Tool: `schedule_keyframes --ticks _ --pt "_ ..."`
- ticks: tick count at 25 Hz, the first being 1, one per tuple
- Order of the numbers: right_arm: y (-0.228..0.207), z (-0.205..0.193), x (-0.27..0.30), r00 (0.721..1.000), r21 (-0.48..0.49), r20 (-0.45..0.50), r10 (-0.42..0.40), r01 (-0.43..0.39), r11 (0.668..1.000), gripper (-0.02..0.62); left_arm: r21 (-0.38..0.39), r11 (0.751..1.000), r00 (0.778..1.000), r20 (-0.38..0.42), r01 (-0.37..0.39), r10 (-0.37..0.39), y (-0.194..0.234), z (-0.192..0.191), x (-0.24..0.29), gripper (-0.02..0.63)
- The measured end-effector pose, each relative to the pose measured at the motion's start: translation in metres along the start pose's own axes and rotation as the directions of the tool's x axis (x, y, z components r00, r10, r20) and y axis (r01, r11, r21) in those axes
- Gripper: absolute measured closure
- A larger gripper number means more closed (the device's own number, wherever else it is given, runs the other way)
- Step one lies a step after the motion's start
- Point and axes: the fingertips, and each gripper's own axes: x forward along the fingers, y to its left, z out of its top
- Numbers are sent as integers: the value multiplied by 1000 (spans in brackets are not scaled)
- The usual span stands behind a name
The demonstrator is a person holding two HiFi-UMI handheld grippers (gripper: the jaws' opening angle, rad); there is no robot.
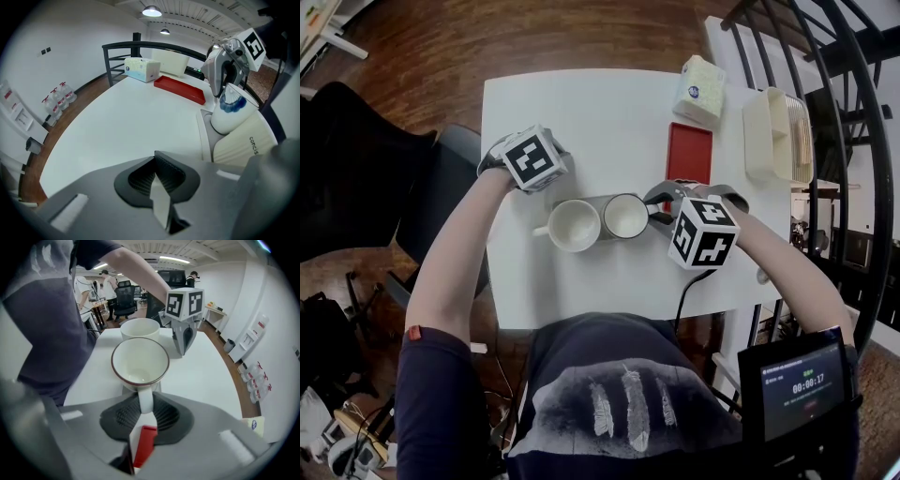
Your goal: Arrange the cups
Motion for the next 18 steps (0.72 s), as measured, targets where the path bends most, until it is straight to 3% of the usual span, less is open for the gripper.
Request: schedule_keyframes --ticks 10,18 --pt "5 -2 7 998 51 -3 -64 64 997 526 -7 1000 1000 19 6 -6 -1 1 2 591" --pt "10 -2 10 998 55 -30 -63 65 996 520 5 1000 1000 8 -8 8 0 1 1 591"
